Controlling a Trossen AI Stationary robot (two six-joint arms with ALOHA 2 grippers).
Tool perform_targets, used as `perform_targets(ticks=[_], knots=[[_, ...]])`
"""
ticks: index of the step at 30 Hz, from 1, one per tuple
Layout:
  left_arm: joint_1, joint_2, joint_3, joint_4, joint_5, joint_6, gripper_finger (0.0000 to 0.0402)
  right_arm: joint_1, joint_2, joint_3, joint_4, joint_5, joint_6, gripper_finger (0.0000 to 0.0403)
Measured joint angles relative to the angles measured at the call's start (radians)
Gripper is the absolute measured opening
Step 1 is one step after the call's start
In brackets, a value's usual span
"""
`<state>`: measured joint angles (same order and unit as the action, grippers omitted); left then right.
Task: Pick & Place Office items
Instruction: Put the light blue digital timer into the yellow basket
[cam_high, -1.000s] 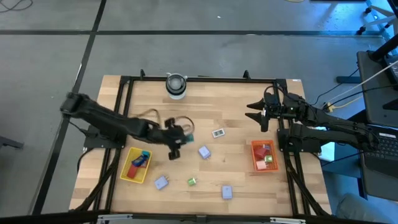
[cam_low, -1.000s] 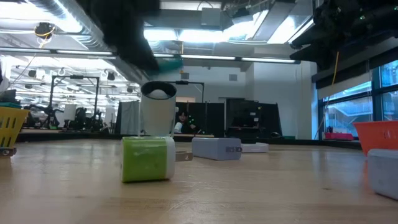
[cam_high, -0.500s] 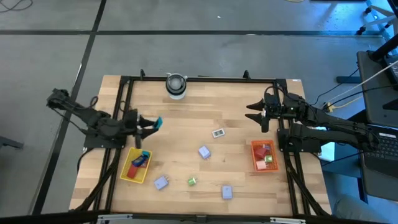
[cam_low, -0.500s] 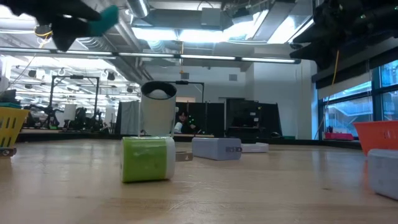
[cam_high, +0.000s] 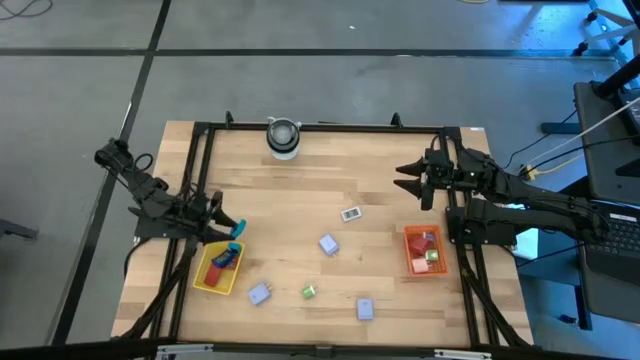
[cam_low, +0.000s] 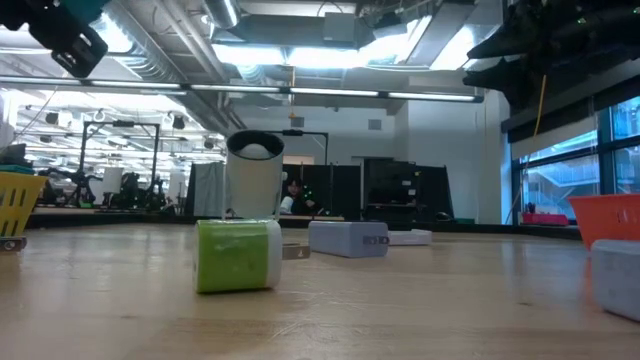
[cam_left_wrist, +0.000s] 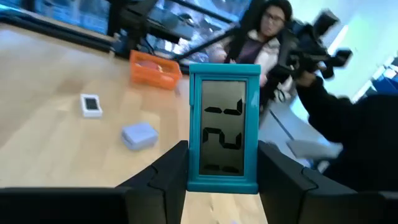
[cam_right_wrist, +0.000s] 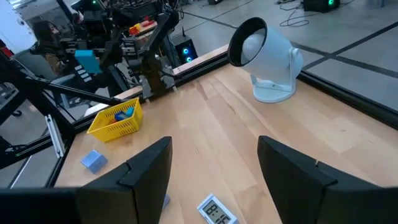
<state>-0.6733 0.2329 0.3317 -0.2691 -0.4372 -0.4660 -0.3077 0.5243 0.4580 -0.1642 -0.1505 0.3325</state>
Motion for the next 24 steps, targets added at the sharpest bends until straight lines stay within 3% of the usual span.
perform_targets(ticks=[6, 13, 24], knots=[[-0.041, 0.001, 0.0, -0.064, 0.009, -0.039, 0.0151, 0.0, 0.0, 0.0, 0.0, 0.0, -0.002, 0.024], [-0.054, 0.016, 0.0, -0.172, 0.067, -0.21, 0.0151, 0.0, 0.0, 0.0, 0.0, 0.0, -0.001, 0.024], [-0.054, 0.124, 0.0, -0.24, 0.353, -0.602, 0.0151, 0.0, 0.0, 0.0, -0.001, 0.0, 0.009, 0.024]])
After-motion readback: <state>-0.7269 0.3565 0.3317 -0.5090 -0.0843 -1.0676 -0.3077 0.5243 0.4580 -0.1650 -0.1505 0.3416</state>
